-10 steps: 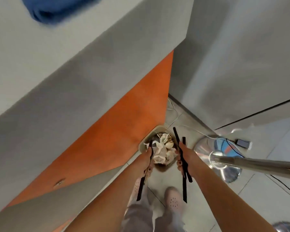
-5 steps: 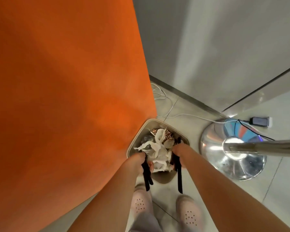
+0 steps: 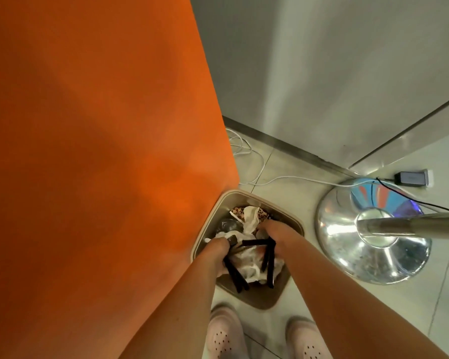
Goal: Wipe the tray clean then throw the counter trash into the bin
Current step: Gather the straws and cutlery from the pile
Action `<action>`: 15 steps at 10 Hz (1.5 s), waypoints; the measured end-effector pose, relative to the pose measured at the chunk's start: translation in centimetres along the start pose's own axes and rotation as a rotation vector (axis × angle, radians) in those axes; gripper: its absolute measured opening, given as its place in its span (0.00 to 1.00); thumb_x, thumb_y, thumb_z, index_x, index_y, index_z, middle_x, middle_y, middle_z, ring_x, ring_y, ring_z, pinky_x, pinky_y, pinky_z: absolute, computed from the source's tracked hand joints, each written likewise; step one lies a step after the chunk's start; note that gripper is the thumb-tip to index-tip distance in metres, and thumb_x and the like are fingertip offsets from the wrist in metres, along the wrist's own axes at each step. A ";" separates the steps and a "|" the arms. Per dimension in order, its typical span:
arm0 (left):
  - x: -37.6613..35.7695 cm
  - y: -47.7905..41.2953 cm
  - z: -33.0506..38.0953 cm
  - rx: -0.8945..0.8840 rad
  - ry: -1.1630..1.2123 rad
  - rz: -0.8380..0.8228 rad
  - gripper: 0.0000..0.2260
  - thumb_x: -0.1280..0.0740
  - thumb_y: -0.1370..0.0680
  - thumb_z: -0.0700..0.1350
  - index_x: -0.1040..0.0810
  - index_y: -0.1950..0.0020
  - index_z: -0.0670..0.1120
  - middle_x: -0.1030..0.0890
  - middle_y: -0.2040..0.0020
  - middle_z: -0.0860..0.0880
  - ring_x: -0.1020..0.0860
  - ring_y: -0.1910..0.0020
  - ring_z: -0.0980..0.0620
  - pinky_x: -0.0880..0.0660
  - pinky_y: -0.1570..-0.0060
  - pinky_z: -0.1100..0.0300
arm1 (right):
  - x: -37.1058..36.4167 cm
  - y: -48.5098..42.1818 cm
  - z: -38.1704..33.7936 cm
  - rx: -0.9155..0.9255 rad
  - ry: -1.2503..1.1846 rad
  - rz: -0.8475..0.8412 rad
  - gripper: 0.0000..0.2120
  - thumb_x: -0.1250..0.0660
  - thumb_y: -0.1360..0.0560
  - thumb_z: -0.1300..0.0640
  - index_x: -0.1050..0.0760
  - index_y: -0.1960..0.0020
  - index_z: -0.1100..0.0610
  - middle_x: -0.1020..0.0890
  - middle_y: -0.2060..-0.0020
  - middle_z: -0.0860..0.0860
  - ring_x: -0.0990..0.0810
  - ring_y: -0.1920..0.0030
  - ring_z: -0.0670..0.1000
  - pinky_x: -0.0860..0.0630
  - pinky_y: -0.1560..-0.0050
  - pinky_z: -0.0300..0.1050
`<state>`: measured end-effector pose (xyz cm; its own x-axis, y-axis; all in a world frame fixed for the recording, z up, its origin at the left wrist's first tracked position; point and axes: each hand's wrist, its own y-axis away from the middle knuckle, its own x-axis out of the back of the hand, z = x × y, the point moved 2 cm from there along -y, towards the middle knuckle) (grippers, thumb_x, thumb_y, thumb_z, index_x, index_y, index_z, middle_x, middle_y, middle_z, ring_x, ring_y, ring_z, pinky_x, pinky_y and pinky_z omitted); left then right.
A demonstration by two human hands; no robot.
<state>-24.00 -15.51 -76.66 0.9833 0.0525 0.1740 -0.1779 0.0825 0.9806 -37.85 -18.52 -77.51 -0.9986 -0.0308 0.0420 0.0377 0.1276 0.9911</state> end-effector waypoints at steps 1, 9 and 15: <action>0.8 2.0 -0.1 0.061 0.027 -0.083 0.11 0.42 0.20 0.47 0.28 0.45 0.40 0.22 0.48 0.37 0.21 0.56 0.39 0.23 0.51 0.43 | 1.0 2.0 -0.1 -0.030 0.000 -0.029 0.11 0.37 0.23 0.55 0.28 0.62 0.60 0.25 0.64 0.56 0.26 0.55 0.56 0.27 0.47 0.57; -0.2 0.2 -2.0 -0.240 -0.557 0.195 0.14 0.42 0.20 0.37 0.28 0.36 0.35 0.21 0.43 0.39 0.22 0.49 0.43 0.24 0.51 0.55 | -0.1 2.5 1.3 0.409 1.242 0.362 0.15 0.45 0.19 0.62 0.31 0.34 0.62 0.25 0.37 0.58 0.27 0.36 0.54 0.30 0.37 0.44; 2.7 19.3 0.2 -0.502 -0.289 0.184 0.08 0.39 0.21 0.41 0.21 0.48 0.42 0.21 0.52 0.42 0.26 0.55 0.47 0.32 0.56 0.61 | 0.7 19.8 0.4 0.601 0.923 0.220 0.22 0.41 0.25 0.58 0.33 0.31 0.55 0.29 0.35 0.58 0.25 0.40 0.58 0.27 0.41 0.47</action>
<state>-24.74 -14.00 -57.24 0.8926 -0.1565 0.4228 -0.2722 0.5606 0.7821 -37.81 -15.62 -57.88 -0.5540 -0.6396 0.5330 -0.0629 0.6705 0.7392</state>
